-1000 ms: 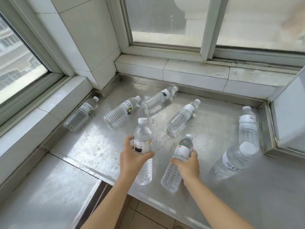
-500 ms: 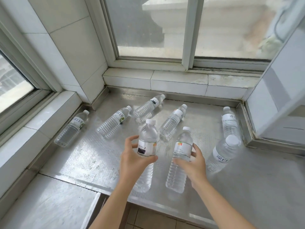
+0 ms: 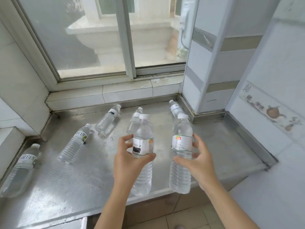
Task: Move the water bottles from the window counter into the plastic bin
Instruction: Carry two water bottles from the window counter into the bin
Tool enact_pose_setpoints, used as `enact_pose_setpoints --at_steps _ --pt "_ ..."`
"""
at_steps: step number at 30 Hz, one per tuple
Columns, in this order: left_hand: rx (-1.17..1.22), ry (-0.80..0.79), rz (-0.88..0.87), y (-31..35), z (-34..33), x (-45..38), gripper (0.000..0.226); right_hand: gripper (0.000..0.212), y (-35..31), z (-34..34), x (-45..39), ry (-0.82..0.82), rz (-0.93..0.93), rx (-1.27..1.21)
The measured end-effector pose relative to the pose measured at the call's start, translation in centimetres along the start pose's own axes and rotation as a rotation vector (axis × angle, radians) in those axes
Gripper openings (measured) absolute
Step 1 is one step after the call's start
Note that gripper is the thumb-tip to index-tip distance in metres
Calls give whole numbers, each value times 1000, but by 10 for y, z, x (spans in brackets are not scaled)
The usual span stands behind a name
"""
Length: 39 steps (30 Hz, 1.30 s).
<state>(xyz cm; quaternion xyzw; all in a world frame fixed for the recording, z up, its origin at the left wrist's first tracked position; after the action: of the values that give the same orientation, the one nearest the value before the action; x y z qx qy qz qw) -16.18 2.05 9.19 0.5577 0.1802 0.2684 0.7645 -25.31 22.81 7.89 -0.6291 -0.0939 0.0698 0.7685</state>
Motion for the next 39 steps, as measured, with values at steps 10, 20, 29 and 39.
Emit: enact_pose_setpoints --at_steps 10,20,29,39 --pt "23 -368 -137 46 -73 49 83 93 -13 86 101 318 -20 -26" --pt "26 -737 -329 92 -168 153 77 93 4 188 207 643 -52 -7" --pt "36 -963 -379 103 -238 309 77 97 44 286 358 869 -125 -14" --pt "20 -1209 -383 106 -301 498 78 97 80 374 541 1147 -170 -56"
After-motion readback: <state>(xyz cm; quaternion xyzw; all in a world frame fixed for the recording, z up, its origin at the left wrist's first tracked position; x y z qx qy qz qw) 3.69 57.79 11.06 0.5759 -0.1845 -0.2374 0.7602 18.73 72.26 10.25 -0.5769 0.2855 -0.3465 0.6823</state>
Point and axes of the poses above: each hand's wrist, its own x-axis away from the middle knuckle, its own z-axis out of the back of the hand, y = z × x, the point moved 4 cm from there along -x, towards the middle knuckle, and after that the axes turned 3 degrees about -y, right-handed, at the moved point
